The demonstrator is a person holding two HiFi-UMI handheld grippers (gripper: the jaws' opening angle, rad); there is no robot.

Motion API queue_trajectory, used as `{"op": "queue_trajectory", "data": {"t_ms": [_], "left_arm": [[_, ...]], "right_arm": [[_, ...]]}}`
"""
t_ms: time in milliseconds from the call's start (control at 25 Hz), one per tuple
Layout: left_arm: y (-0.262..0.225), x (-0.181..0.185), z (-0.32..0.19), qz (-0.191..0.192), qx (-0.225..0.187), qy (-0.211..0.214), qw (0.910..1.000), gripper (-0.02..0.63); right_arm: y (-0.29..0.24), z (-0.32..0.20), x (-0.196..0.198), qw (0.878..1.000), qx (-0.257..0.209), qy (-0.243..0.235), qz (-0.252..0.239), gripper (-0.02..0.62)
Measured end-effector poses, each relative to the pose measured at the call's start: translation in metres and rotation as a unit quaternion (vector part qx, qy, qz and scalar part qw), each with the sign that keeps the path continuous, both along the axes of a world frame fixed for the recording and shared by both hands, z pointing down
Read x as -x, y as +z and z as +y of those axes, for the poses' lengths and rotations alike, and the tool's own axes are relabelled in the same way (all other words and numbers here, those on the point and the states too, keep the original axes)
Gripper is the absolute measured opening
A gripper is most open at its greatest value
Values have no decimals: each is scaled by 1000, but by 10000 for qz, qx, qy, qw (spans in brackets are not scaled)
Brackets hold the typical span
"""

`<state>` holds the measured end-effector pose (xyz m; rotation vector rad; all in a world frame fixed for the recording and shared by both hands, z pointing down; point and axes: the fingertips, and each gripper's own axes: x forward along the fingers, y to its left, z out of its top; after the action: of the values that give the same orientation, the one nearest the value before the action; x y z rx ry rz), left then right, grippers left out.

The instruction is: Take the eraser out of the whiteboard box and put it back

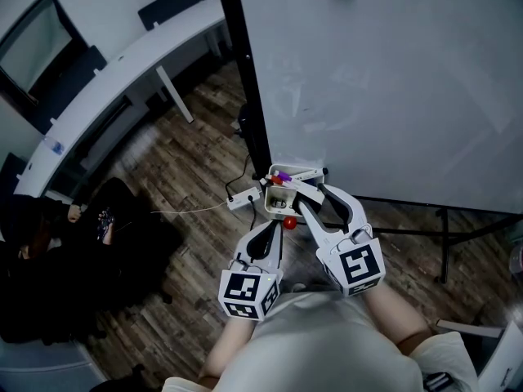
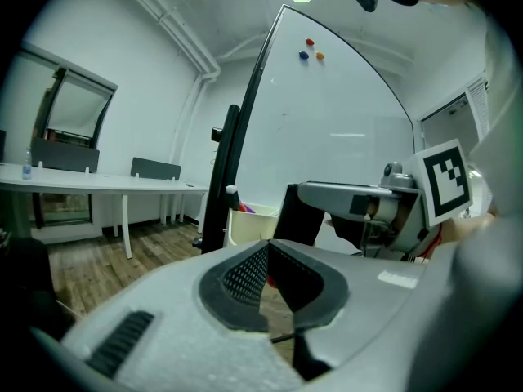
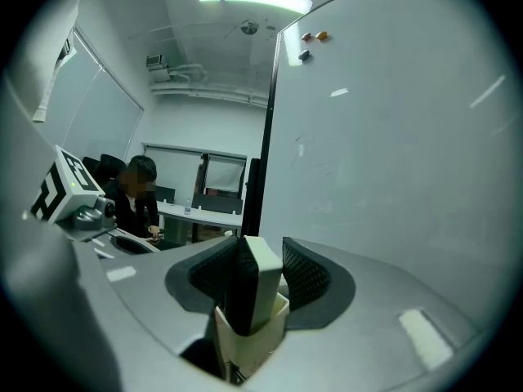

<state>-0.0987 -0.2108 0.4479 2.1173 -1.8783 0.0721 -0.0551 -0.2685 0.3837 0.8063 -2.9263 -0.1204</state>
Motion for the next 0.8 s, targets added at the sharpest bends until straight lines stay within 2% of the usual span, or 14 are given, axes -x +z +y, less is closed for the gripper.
{"op": "queue_trajectory", "data": {"t_ms": [520, 800], "left_arm": [[-5, 0, 17, -21, -49, 35, 10000, 0], [-8, 0, 24, -29, -64, 120, 9999, 0]], "right_arm": [[-32, 9, -5, 9992, -287, 89, -252, 179], [-48, 17, -9, 9983, -379, 286, -340, 179]]}}
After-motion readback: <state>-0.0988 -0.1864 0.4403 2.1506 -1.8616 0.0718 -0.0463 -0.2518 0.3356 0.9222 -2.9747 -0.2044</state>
